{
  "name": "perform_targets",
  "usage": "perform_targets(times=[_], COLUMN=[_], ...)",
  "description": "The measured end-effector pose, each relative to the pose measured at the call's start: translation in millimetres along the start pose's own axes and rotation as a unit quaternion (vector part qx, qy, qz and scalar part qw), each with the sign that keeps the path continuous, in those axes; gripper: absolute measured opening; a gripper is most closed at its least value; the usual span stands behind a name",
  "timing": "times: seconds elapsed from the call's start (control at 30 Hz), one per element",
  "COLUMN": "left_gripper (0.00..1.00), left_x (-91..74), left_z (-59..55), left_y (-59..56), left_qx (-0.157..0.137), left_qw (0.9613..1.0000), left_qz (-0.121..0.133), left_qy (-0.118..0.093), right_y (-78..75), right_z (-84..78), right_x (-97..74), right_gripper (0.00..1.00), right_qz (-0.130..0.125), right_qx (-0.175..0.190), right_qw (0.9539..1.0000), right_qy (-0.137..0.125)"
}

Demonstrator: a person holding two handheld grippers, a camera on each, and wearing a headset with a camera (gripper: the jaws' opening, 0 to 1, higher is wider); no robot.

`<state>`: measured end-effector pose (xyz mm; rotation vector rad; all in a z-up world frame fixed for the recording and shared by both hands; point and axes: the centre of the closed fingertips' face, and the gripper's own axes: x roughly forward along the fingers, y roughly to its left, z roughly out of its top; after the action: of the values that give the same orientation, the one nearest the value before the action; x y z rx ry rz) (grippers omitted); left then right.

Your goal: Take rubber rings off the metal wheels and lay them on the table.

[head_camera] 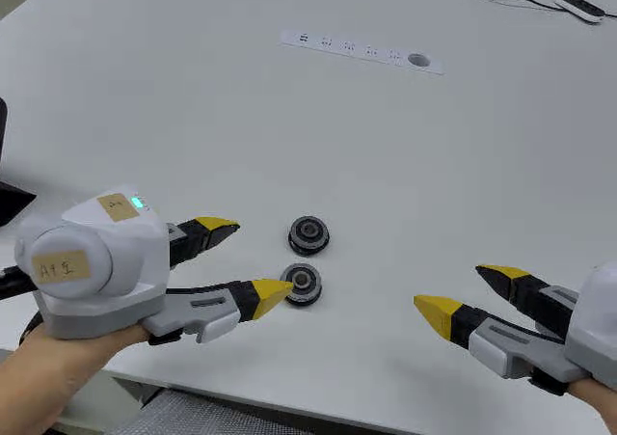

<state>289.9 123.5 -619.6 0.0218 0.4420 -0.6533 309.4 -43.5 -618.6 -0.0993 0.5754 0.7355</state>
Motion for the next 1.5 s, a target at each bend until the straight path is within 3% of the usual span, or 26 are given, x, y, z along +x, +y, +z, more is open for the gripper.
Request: perform_targets(times=[0.13, 0.57, 0.7, 1.03, 1.17, 1.5], left_gripper=[0.42, 0.32, 0.28, 0.21, 0.20, 0.17], left_x=[5.5, 20.5, 24.8, 34.2, 36.3, 37.1], left_z=[-1.1, -4.2, -6.9, -11.4, -16.2, -20.2], left_y=[-6.2, -15.6, -19.3, -25.6, -27.5, -26.2], left_qx=[0.025, 0.066, 0.063, 0.097, 0.099, 0.085], left_qw=[0.9995, 0.9967, 0.9961, 0.9911, 0.9898, 0.9913], left_qz=[-0.014, -0.034, -0.049, -0.071, -0.079, -0.076], left_qy=[0.012, 0.031, 0.037, 0.056, 0.064, 0.066], right_y=[7.5, 26.5, 29.3, 31.0, 31.0, 29.8], right_z=[-2.2, -7.5, -8.2, -5.1, -6.7, -6.8], right_x=[3.5, 12.0, 13.0, 16.2, 16.6, 16.9], right_gripper=[0.49, 0.46, 0.44, 0.41, 0.41, 0.40], right_qz=[0.014, 0.045, 0.051, 0.055, 0.055, 0.053], right_qx=[0.003, 0.019, 0.028, 0.028, 0.028, 0.025], right_qw=[0.9999, 0.9988, 0.9983, 0.9980, 0.9981, 0.9982], right_qy=[0.002, 0.006, 0.006, 0.005, 0.009, 0.011])
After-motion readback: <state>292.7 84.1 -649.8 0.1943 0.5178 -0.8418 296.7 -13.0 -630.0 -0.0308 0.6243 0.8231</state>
